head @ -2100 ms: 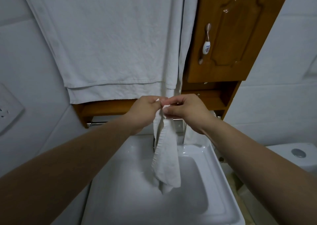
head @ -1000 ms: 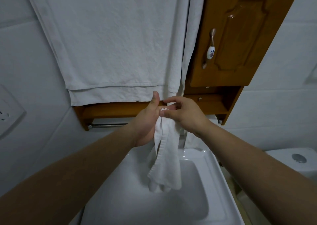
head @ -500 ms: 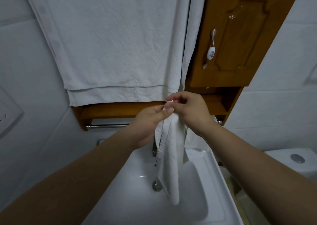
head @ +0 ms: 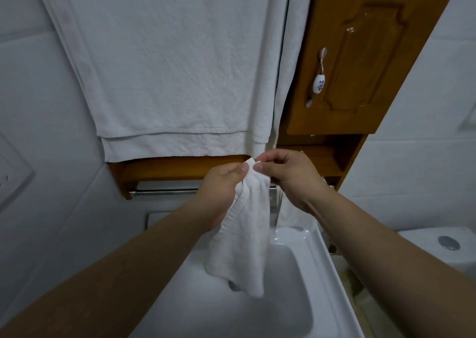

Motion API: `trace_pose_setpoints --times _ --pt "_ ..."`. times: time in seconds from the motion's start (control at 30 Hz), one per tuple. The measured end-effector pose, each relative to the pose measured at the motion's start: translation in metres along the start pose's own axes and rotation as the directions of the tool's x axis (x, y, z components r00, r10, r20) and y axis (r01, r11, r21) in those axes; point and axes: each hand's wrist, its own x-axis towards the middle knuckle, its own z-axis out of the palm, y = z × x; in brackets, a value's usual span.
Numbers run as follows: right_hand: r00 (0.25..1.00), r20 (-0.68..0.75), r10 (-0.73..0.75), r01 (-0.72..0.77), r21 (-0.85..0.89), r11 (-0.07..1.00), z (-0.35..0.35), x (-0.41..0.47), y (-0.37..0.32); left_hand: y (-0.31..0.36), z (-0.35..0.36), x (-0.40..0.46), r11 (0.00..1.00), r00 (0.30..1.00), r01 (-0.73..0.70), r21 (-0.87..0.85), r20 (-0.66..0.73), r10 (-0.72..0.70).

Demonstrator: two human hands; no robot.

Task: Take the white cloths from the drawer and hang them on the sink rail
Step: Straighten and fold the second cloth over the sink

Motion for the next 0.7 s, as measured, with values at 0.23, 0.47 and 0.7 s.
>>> trace_pose_setpoints --times 0.23,0.47,0.7 --pt "0.940 0.009 -0.341 0.311 -0.429 0.848 0.009 -0.006 0.001 0.000 -0.004 0.004 0.999 0.999 0.037 -0.040 -0.033 -0.039" --pt "0.969 0.042 -0.245 0.248 -0.241 0.938 0.014 -0.004 0.000 0.000 -0.002 0.001 0.984 0.996 -0.080 0.160 0.051 0.073" --pt "0.993 0.029 -0.117 0.119 -0.055 0.991 0.007 -0.002 -0.002 0.005 -0.004 -0.006 0.981 0.988 -0.123 0.150 0.108 0.107"
